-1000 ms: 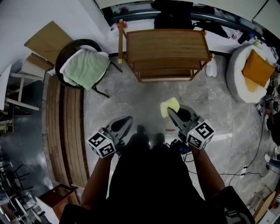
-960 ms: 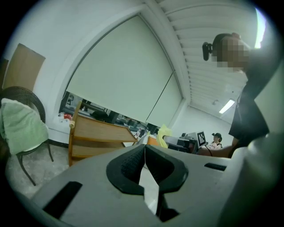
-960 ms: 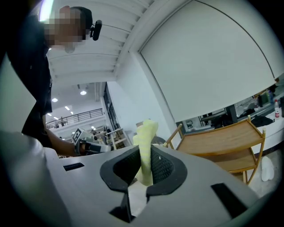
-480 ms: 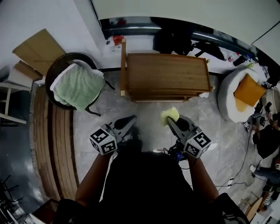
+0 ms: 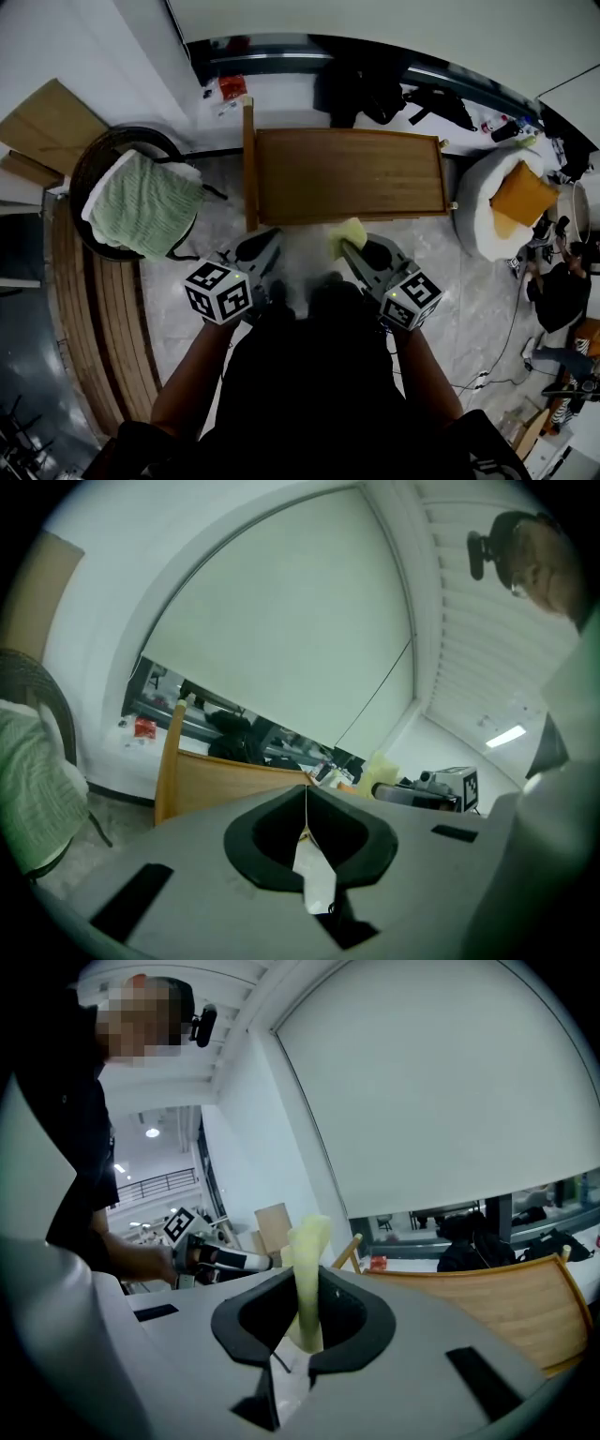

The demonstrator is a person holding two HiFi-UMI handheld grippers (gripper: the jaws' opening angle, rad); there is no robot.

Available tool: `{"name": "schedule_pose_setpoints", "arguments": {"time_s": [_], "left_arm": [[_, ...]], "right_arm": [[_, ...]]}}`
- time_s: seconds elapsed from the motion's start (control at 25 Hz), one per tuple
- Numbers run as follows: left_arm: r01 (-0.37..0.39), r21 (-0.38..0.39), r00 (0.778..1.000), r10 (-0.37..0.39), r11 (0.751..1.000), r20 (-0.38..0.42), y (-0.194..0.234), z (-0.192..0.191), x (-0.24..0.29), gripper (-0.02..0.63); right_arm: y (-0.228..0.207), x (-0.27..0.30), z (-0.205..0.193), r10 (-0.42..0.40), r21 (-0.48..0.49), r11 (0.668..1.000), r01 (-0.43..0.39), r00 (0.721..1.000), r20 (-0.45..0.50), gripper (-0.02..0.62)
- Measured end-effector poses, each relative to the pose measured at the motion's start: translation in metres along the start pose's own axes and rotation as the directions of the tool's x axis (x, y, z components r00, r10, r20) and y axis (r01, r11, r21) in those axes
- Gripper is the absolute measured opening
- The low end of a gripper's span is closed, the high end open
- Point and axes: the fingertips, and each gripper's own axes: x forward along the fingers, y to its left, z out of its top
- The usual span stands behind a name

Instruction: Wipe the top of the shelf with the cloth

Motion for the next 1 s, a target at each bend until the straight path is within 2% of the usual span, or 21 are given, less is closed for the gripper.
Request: {"name": "schedule_pose_setpoints", "arguments": {"time_s": [0.12,0.24,0.44,0.52,0.68,0.84,1.0], "left_arm": [[-0.033,0.000,0.999,0.033,0.999,-0.008,0.007,0.010,0.034,0.012],[-0.098,-0.006,0.995,0.097,0.995,-0.030,0.020,0.019,0.068,0.012],[-0.217,-0.059,0.975,0.213,0.974,-0.067,0.043,0.032,0.113,0.012],[-0.271,-0.053,0.960,0.266,0.961,-0.091,0.054,0.039,0.132,0.012],[-0.402,-0.074,0.912,0.393,0.912,-0.120,0.078,0.050,0.151,0.012],[-0.460,-0.135,0.887,0.446,0.878,-0.119,0.100,0.066,0.162,0.012],[-0.477,-0.174,0.878,0.457,0.861,-0.146,0.122,0.075,0.162,0.012]], "right_arm": [[-0.037,0.016,0.006,0.013,0.012,1.000,-0.013,1.000,0.002,0.049],[-0.074,0.034,0.011,0.045,0.025,0.999,-0.045,0.999,-0.002,0.049],[-0.127,0.056,0.020,0.142,0.058,0.989,-0.139,0.988,-0.054,0.049],[-0.146,0.069,0.027,0.187,0.080,0.980,-0.181,0.979,-0.076,0.049],[-0.168,0.098,0.036,0.253,0.094,0.965,-0.244,0.962,-0.104,0.049],[-0.191,0.139,0.034,0.254,0.132,0.962,-0.237,0.959,-0.129,0.049],[-0.197,0.184,0.020,0.214,0.199,0.964,-0.178,0.961,-0.173,0.049]]}}
